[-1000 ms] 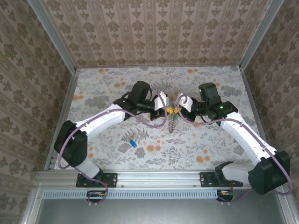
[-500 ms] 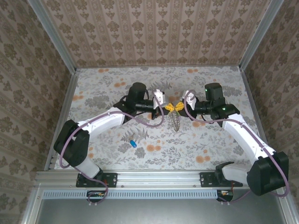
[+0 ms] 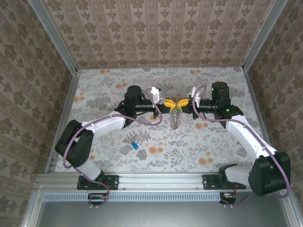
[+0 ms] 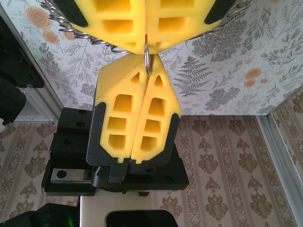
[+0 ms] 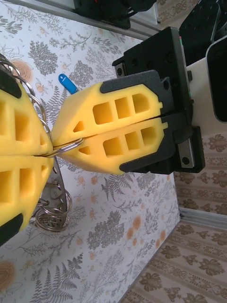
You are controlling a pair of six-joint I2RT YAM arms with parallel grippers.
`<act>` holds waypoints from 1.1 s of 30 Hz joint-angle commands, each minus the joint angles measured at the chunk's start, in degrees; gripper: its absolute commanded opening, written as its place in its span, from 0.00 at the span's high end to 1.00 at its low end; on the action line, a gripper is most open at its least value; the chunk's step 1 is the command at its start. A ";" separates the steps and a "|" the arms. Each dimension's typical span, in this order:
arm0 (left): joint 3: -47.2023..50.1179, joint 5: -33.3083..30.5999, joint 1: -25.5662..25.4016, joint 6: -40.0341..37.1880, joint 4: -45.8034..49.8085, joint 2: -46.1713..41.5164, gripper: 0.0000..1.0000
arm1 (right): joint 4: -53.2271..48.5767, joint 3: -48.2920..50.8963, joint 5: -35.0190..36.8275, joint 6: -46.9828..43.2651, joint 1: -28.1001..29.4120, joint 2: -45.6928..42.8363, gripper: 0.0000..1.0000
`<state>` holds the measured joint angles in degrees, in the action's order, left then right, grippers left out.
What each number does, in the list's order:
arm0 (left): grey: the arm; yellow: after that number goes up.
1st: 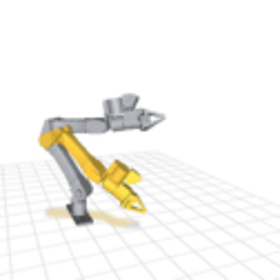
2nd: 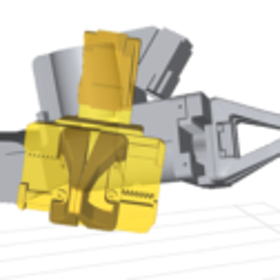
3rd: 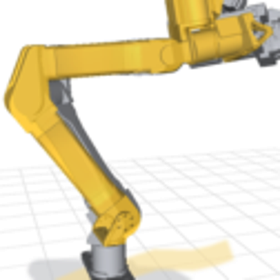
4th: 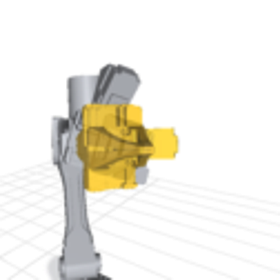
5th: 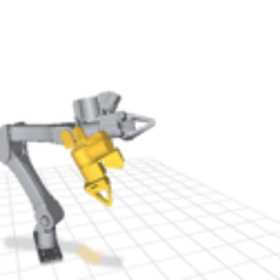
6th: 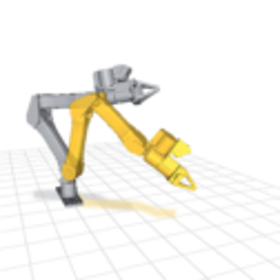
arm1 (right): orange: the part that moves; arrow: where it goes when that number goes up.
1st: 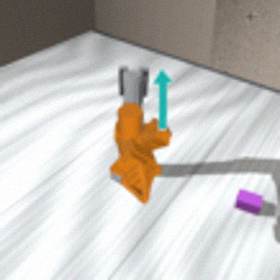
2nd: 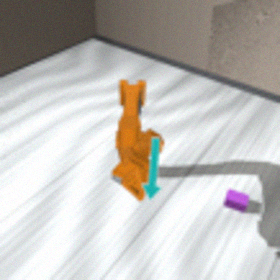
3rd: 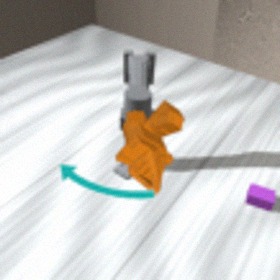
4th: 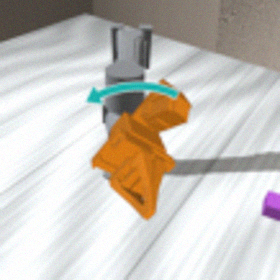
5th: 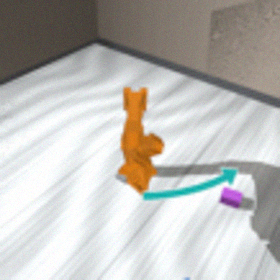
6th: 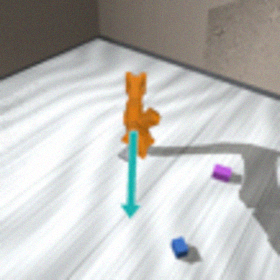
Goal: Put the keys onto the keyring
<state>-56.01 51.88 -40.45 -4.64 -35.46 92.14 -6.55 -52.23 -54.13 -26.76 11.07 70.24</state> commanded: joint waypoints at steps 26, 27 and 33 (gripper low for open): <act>-14.90 -19.27 -3.48 -27.91 53.20 -2.56 1.00 | -9.10 2.51 39.09 14.27 3.33 -6.00 0.66; -16.25 -20.97 -3.74 -29.65 57.12 -2.25 1.00 | -8.85 2.55 38.56 18.22 2.90 -5.92 0.66; -21.69 -27.34 -4.43 -35.40 72.33 -0.41 1.00 | -7.44 3.62 33.03 34.27 1.14 -3.86 0.61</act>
<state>-75.02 28.67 -44.60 -34.79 26.39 90.32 -15.70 -49.89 -17.91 -4.29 12.53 65.63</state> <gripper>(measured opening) 0.043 0.383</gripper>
